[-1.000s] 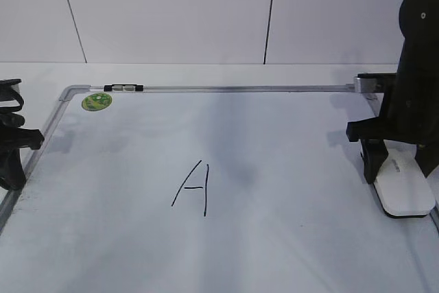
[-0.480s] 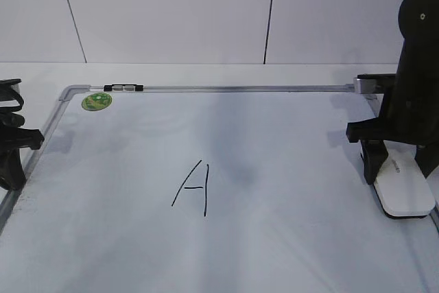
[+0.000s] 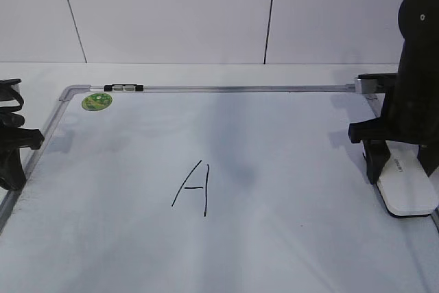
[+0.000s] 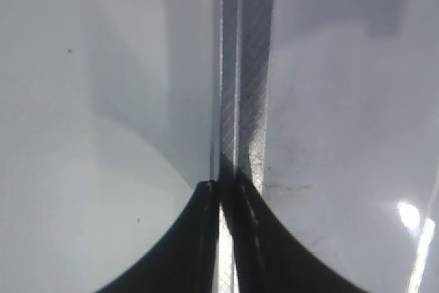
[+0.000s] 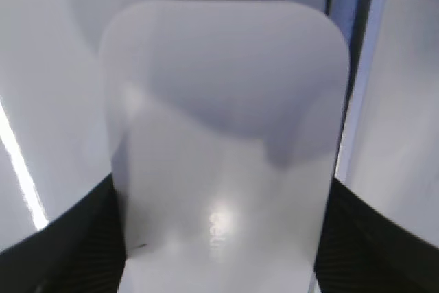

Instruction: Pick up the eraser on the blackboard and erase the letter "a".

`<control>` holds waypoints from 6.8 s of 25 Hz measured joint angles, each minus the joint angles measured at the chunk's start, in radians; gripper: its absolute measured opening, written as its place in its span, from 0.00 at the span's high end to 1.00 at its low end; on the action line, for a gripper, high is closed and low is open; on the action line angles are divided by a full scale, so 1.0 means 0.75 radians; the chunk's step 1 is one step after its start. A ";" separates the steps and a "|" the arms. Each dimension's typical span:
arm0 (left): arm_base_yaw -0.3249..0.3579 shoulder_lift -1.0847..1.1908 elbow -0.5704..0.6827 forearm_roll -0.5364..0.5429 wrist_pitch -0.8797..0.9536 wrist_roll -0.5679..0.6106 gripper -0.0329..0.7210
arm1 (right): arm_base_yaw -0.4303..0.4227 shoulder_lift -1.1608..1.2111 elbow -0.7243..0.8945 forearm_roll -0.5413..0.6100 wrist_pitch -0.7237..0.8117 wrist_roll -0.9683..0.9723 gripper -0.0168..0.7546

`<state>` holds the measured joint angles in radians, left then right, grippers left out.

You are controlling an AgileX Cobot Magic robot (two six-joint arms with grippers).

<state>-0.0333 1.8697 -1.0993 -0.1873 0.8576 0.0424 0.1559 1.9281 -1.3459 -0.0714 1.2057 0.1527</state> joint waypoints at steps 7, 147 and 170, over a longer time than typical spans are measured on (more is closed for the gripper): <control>0.000 0.000 0.000 -0.002 0.000 0.000 0.90 | 0.000 0.002 0.000 -0.051 0.000 0.000 0.28; -0.108 -2.279 0.302 -0.029 0.566 -0.096 0.56 | 0.153 -2.391 0.823 0.184 0.095 -0.080 0.21; -0.108 -2.468 0.786 0.132 0.357 0.006 0.56 | 0.153 -2.466 1.129 0.054 -0.063 -0.171 0.21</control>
<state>-0.1143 0.0185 -0.5101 -0.0885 1.1255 0.0466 0.2710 0.0788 -0.4991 -0.0312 1.1582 0.0246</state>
